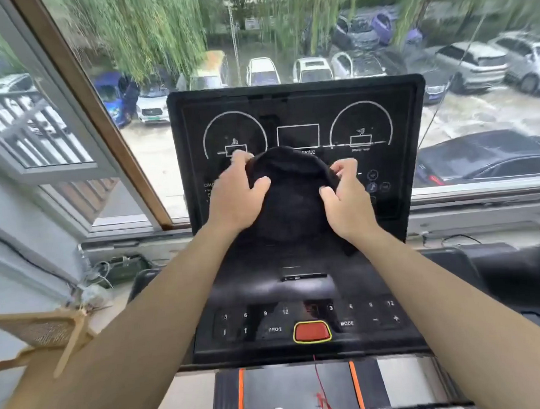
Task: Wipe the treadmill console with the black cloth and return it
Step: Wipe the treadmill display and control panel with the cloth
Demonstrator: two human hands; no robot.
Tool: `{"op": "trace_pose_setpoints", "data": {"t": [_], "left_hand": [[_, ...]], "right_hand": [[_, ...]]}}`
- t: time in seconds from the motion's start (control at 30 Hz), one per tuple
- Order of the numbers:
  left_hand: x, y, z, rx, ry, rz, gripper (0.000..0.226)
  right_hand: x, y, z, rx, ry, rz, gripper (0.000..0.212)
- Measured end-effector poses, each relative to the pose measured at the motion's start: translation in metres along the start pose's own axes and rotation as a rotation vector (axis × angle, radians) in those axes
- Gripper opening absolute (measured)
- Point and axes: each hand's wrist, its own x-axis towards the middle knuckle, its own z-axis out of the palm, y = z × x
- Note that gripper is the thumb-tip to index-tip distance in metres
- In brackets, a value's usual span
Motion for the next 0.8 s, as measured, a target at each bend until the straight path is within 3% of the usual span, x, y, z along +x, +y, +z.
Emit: {"op": "trace_pose_setpoints", "data": {"t": [0.17,0.27,0.33,0.43,0.5,0.6,0.67,0.73,0.8], "left_hand": [[0.062,0.028,0.008,0.108,0.422,0.230,0.032],[0.090,0.032,0.035,0.231,0.409,0.317,0.044],[0.095,0.021,0.054,0.319,0.382,0.350,0.049],[0.092,0.000,0.060,0.448,0.468,0.428,0.041],[0.090,-0.005,0.054,0.499,0.423,0.372,0.014],[0.085,-0.002,0.051,0.420,0.205,0.238,0.024],[0.068,-0.006,0.056,0.415,0.268,0.362,0.019],[0.045,-0.020,0.073,0.450,0.351,0.496,0.033],[0.024,-0.026,0.090,0.511,0.260,0.472,0.046]], "right_hand": [[0.071,-0.026,-0.011,-0.096,0.383,-0.220,0.038],[0.105,-0.011,-0.008,-0.538,0.545,-0.371,0.044],[0.116,0.006,0.001,-0.652,0.575,-0.531,0.041],[0.121,0.024,0.009,-0.647,0.533,-0.628,0.030],[0.119,0.026,0.010,-0.541,0.454,-0.569,0.029],[0.107,0.037,0.019,-0.469,0.394,-0.600,0.028],[0.091,0.053,0.032,-0.576,0.341,-0.609,0.045],[0.074,0.068,0.049,-0.689,0.199,-0.568,0.065],[0.063,0.076,0.061,-0.723,0.133,-0.546,0.074]]}}
